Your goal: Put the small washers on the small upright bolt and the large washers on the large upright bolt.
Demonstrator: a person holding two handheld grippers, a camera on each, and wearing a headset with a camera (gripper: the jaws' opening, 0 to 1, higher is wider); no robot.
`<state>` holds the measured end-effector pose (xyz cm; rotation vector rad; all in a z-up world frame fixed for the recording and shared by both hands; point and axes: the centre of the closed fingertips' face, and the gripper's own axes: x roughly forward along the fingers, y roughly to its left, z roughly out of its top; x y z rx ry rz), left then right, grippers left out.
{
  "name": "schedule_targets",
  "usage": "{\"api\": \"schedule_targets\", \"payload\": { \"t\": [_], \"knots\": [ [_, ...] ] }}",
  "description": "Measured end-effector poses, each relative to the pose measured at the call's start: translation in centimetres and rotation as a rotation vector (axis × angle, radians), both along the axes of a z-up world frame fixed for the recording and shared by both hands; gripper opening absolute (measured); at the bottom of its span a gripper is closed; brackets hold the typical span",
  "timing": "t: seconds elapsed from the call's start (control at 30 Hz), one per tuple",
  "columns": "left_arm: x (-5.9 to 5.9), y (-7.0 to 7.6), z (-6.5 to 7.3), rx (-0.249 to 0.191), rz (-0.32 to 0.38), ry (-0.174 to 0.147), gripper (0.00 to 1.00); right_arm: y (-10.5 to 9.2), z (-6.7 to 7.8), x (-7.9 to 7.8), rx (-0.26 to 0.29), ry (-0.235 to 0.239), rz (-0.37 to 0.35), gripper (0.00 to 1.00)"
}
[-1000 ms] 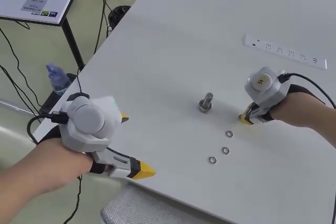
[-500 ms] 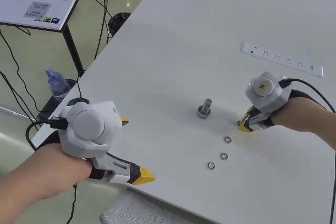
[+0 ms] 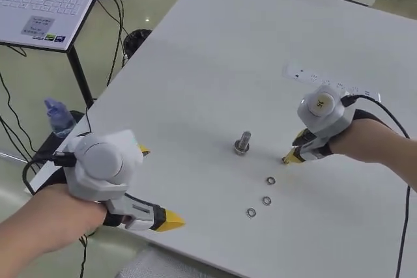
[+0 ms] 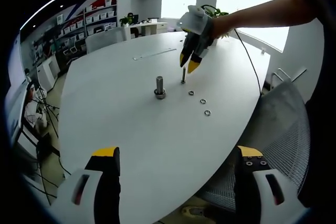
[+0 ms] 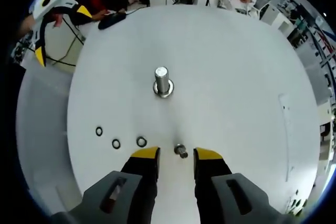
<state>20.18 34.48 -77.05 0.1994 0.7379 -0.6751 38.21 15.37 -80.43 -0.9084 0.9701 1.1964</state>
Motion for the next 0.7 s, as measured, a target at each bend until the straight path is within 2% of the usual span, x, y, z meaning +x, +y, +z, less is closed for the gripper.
{"api": "schedule_targets", "payload": {
  "t": [0.17,0.2,0.23,0.37,0.7],
  "knots": [
    [-0.3,-0.1,0.1,-0.017,0.013,0.007,0.93,0.1,0.8,-0.7,-0.005,-0.005,0.018,0.27],
    [-0.4,-0.1,0.2,-0.031,0.023,0.013,0.94,0.0,0.8,-0.9,-0.008,-0.005,0.022,0.27],
    [-0.5,-0.2,0.4,-0.036,0.026,0.006,0.94,-0.1,0.8,-1.0,-0.010,-0.005,0.023,0.27],
    [-0.7,-0.3,0.4,-0.022,0.019,0.002,0.95,-0.3,0.9,-1.6,-0.015,0.001,0.023,0.27],
    [-0.8,-0.4,0.9,-0.037,0.031,-0.002,0.98,-0.2,0.4,-3.5,-0.005,0.019,0.026,0.27]
  ]
}}
